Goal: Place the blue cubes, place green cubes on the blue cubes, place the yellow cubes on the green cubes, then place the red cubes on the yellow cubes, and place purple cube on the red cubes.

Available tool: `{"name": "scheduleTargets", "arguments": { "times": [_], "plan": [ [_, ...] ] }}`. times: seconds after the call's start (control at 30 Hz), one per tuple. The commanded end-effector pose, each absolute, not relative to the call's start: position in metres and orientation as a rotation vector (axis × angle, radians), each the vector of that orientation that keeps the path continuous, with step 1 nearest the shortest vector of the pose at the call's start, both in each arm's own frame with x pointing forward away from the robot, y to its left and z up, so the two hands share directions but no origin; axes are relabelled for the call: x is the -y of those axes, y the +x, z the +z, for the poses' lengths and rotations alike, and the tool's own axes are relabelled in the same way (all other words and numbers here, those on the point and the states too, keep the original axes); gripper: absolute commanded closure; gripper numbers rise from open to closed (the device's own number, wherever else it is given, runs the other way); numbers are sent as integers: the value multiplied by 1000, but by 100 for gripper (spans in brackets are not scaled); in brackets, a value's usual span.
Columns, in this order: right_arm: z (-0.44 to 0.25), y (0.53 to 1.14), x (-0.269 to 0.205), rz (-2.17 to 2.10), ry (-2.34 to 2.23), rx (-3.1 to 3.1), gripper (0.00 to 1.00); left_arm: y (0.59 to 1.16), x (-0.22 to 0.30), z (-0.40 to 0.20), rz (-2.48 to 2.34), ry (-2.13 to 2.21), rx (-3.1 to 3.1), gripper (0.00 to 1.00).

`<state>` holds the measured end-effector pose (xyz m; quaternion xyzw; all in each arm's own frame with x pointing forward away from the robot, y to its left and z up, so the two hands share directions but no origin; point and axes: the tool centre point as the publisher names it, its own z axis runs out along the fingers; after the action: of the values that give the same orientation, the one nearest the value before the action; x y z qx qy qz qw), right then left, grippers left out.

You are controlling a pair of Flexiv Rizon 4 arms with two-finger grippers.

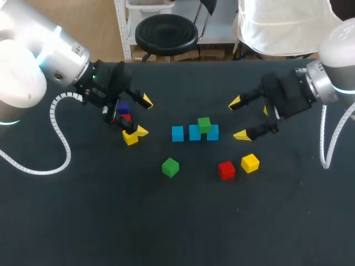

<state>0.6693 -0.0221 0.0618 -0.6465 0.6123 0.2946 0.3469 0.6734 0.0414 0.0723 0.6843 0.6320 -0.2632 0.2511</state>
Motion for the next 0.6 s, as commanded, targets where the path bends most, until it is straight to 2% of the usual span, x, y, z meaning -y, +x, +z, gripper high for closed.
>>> {"name": "scheduleTargets", "arguments": {
  "times": [0.03,0.6],
  "plan": [
    [65,670,23,765,-1685,-1581,0,674,-42,72,-718,1862,-1713,0],
    [71,657,33,771,-1690,-1562,0,674,-42,72,-718,1862,-1713,0]
  ]
}}
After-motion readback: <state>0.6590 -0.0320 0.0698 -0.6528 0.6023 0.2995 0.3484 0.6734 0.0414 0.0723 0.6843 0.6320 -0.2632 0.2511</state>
